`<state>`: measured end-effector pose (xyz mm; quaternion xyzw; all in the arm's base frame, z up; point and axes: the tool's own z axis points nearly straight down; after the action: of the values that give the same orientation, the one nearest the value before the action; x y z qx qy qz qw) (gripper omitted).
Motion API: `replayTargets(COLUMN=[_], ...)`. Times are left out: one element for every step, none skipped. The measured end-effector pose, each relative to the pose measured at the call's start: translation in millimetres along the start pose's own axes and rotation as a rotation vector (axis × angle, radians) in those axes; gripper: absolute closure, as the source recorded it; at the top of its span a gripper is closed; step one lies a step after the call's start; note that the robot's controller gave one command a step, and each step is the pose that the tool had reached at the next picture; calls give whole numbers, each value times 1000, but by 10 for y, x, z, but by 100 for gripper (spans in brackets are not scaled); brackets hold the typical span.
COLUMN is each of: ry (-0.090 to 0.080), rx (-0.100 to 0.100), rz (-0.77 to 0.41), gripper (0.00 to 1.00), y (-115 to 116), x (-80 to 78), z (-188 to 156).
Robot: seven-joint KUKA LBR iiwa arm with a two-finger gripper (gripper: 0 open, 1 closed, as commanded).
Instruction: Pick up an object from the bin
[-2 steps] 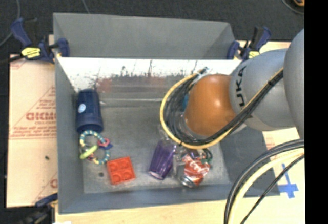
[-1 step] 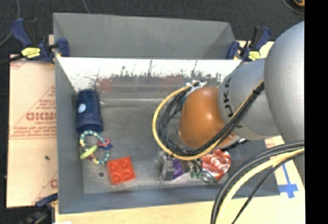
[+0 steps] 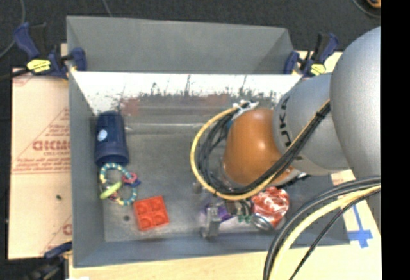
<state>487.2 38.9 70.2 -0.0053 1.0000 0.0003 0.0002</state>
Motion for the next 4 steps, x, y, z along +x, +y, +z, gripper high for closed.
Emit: replayTargets(ry=[0, -5, -8, -11], rx=[0, 1, 2, 2], rz=[0, -44, -75, -214], gripper=[0, 0, 0, 0], y=[0, -839, -772, -698], x=[-1, -40, 106, -18], z=[0, -1, -113, -8])
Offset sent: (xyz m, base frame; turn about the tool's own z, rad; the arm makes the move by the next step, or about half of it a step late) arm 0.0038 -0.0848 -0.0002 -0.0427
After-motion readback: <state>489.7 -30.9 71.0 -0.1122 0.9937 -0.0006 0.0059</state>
